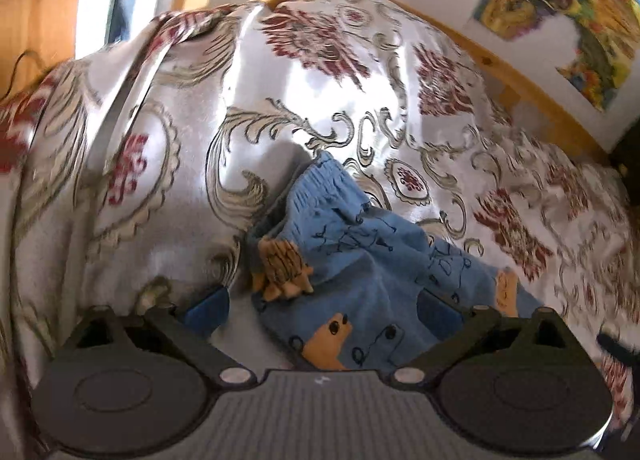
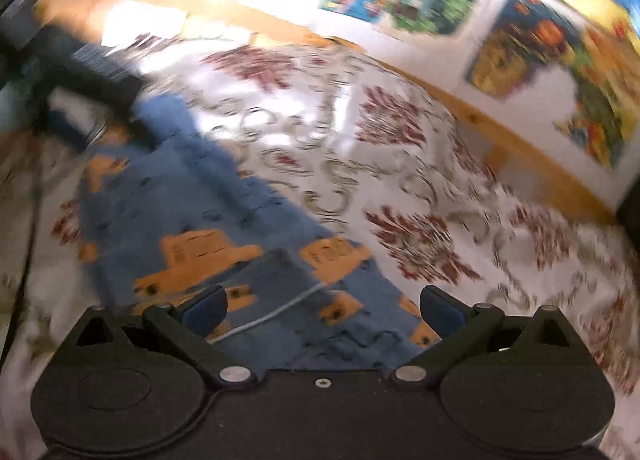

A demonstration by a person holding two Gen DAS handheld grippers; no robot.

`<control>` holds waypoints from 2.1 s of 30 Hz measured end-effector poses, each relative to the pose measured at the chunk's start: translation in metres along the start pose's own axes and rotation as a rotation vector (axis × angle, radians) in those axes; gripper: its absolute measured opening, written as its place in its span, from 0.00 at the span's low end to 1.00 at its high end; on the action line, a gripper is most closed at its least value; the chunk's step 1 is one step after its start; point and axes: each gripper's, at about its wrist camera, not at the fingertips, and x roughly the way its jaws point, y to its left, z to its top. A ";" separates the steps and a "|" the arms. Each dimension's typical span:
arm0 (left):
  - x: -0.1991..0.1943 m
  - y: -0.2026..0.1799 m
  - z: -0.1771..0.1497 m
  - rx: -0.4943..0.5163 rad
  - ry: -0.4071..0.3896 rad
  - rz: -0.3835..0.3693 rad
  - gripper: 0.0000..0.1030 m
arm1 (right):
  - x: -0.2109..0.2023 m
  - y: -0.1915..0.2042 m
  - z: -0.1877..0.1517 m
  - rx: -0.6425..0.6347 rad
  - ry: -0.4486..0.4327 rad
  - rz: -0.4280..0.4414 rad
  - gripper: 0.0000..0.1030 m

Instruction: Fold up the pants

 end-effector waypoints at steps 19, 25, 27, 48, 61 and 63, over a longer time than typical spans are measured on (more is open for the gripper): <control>0.002 -0.001 -0.006 -0.026 -0.135 0.013 0.93 | -0.005 0.025 -0.005 -0.087 -0.017 -0.042 0.99; 0.000 0.011 0.001 -0.114 -0.167 -0.010 0.87 | -0.004 0.024 -0.006 -0.075 -0.012 -0.038 0.99; 0.001 0.013 0.003 -0.132 -0.170 0.005 0.82 | -0.003 0.024 -0.006 -0.074 -0.012 -0.037 0.99; -0.019 -0.022 0.003 0.065 -0.232 0.129 0.19 | -0.003 0.026 -0.005 -0.084 -0.030 -0.048 0.99; -0.069 -0.099 -0.017 0.314 -0.333 -0.086 0.18 | -0.034 -0.068 -0.007 0.137 0.049 -0.098 0.99; -0.074 -0.115 -0.024 0.375 -0.336 -0.139 0.18 | -0.043 -0.092 -0.011 0.221 0.076 -0.093 0.99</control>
